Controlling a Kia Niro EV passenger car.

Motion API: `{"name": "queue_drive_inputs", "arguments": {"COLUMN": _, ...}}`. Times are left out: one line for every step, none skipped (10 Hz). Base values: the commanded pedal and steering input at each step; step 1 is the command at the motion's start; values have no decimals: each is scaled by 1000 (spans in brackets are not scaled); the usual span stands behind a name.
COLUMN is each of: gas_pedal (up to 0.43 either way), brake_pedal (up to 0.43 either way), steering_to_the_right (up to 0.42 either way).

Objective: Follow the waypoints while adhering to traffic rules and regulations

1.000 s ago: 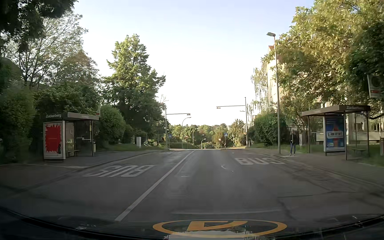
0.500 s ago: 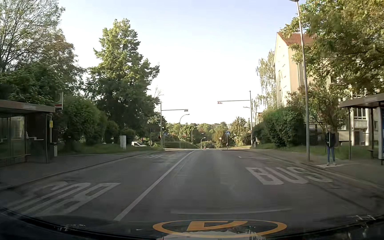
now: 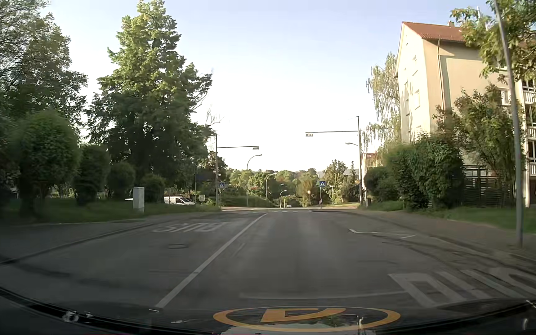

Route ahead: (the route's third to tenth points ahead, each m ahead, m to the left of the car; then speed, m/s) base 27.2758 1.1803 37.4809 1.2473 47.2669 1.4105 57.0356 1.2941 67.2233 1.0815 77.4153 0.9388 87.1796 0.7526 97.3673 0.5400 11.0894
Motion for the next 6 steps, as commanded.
{"name": "queue_drive_inputs", "arguments": {"gas_pedal": 118, "brake_pedal": 0, "steering_to_the_right": -1}}
{"name": "queue_drive_inputs", "arguments": {"gas_pedal": 110, "brake_pedal": 0, "steering_to_the_right": 0}}
{"name": "queue_drive_inputs", "arguments": {"gas_pedal": 98, "brake_pedal": 0, "steering_to_the_right": -1}}
{"name": "queue_drive_inputs", "arguments": {"gas_pedal": 98, "brake_pedal": 0, "steering_to_the_right": -1}}
{"name": "queue_drive_inputs", "arguments": {"gas_pedal": 98, "brake_pedal": 0, "steering_to_the_right": -1}}
{"name": "queue_drive_inputs", "arguments": {"gas_pedal": 98, "brake_pedal": 0, "steering_to_the_right": -1}}
